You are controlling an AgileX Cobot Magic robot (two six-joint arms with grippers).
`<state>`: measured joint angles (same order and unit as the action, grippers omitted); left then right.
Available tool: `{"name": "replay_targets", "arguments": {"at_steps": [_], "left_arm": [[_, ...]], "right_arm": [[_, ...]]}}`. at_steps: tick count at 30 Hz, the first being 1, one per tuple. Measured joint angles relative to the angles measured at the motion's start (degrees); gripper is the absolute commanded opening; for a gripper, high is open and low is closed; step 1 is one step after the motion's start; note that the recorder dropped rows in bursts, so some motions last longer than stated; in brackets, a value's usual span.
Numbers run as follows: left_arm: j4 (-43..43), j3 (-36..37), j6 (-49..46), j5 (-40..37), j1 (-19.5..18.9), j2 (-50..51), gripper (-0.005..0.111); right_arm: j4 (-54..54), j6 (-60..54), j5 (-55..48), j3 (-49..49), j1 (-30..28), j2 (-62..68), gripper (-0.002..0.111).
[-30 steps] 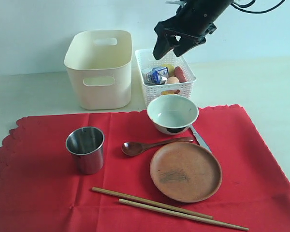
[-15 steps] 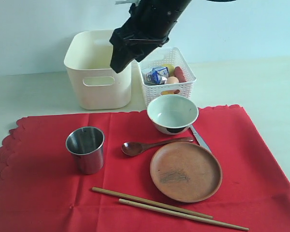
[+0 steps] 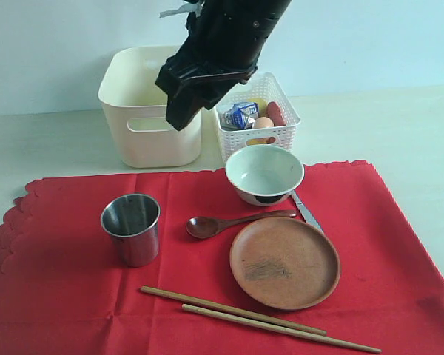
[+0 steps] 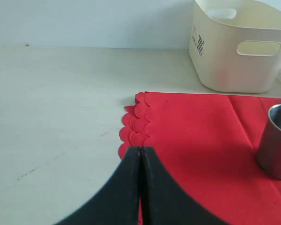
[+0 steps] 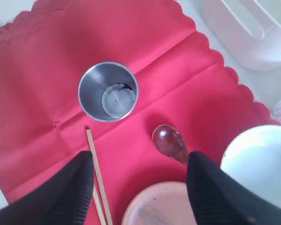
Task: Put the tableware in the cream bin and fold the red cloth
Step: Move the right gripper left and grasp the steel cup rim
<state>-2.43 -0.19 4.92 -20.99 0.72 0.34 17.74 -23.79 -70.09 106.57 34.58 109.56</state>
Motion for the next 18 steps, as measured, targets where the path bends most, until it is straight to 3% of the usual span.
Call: {"name": "replay_targets", "arguments": {"at_steps": [18], "left_arm": [[0.0,0.0,0.0,0.0,0.0,0.0,0.0]], "right_arm": [[5.88,0.0,4.88,-2.76,0.0,8.28,0.056]]}}
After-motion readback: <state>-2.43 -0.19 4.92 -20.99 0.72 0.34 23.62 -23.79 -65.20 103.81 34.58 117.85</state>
